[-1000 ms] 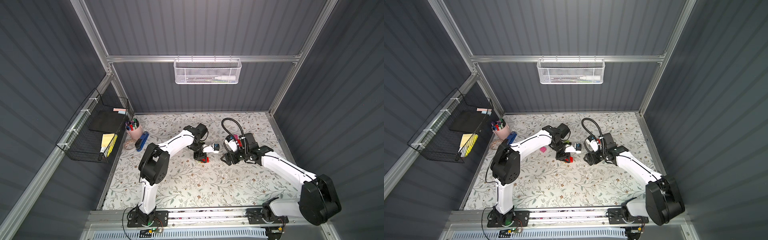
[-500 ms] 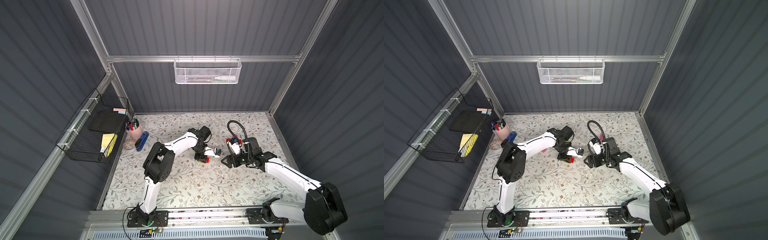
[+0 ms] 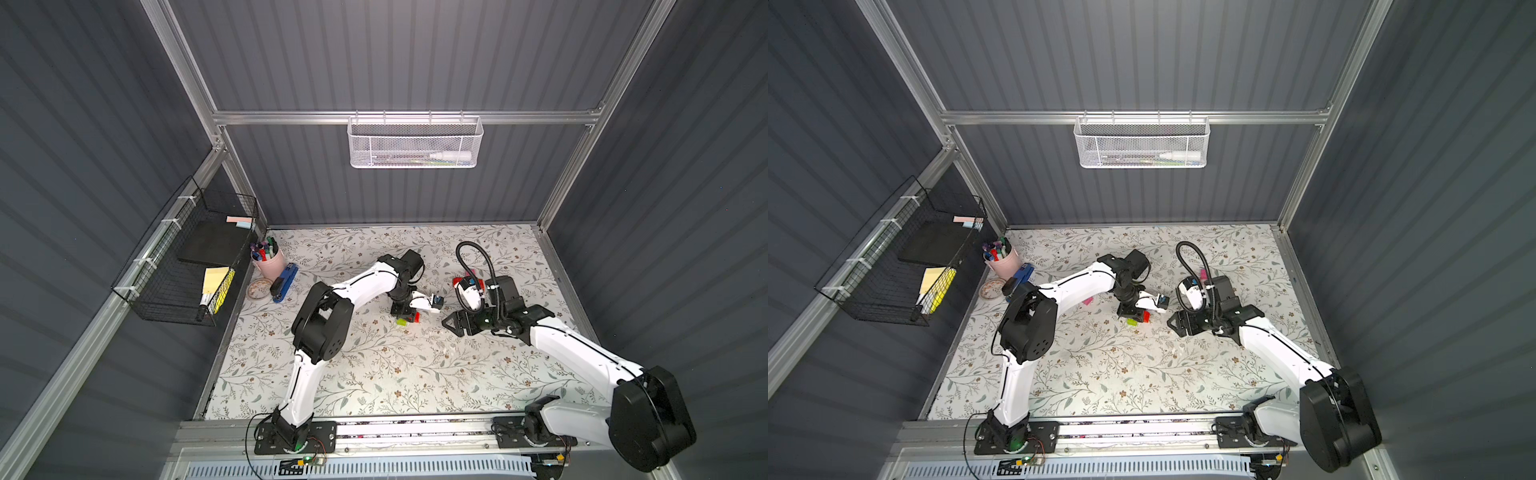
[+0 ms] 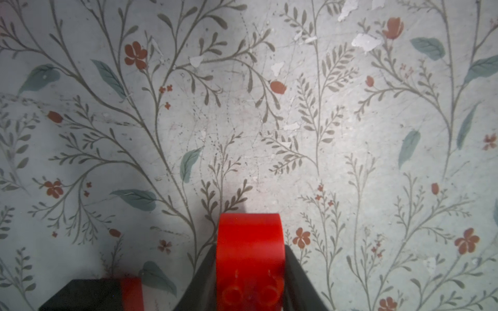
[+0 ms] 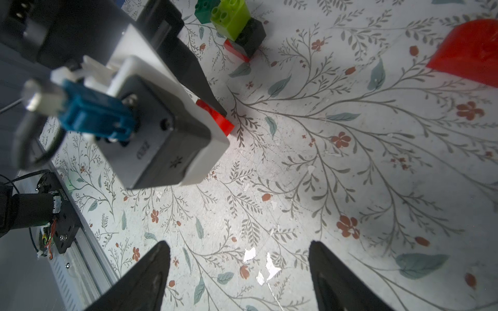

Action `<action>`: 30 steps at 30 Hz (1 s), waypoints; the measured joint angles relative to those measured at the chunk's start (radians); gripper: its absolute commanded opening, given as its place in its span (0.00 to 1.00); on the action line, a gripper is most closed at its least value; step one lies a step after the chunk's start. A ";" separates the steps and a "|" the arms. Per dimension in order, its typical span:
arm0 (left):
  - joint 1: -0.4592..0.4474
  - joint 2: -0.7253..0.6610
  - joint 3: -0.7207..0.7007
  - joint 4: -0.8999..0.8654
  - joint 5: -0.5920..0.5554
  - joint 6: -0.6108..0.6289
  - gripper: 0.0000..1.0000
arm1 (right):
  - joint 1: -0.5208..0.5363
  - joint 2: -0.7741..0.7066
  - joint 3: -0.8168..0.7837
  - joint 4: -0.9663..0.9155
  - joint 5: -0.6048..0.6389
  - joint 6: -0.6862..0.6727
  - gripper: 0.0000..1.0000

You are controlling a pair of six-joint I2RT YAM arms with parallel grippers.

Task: Assemble the letter s with lego
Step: Assemble the lego brick with the lego brick.

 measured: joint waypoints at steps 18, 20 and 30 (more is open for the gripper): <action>-0.001 0.004 0.014 -0.053 -0.028 0.001 0.32 | -0.008 0.000 0.000 0.000 -0.001 0.000 0.83; -0.002 0.004 0.021 -0.063 -0.034 0.002 0.32 | -0.008 0.000 0.000 0.000 -0.002 0.000 0.83; -0.006 0.010 0.024 -0.071 -0.048 0.026 0.32 | -0.008 0.000 0.000 0.000 -0.010 0.003 0.83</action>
